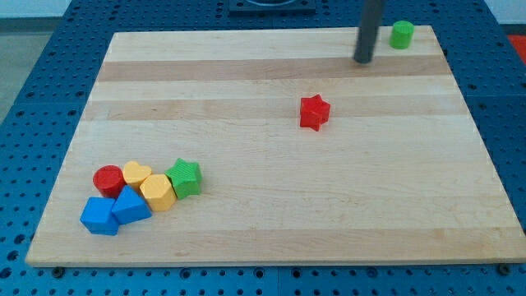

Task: Move the green circle above the red star

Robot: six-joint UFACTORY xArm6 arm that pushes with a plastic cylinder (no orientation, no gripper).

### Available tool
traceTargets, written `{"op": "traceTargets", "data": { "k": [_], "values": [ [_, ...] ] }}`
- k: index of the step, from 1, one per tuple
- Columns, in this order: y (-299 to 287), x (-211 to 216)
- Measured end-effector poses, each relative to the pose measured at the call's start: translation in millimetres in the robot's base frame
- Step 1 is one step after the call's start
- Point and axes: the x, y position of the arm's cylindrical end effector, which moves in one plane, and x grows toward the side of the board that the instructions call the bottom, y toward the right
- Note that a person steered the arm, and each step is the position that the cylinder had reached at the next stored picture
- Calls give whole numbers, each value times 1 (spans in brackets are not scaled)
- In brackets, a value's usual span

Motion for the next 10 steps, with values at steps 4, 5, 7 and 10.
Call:
{"op": "traceTargets", "data": {
  "k": [4,5,7,10],
  "values": [
    [80,-81],
    [75,-86],
    [40,-51],
    [-49,-32]
  ]
}}
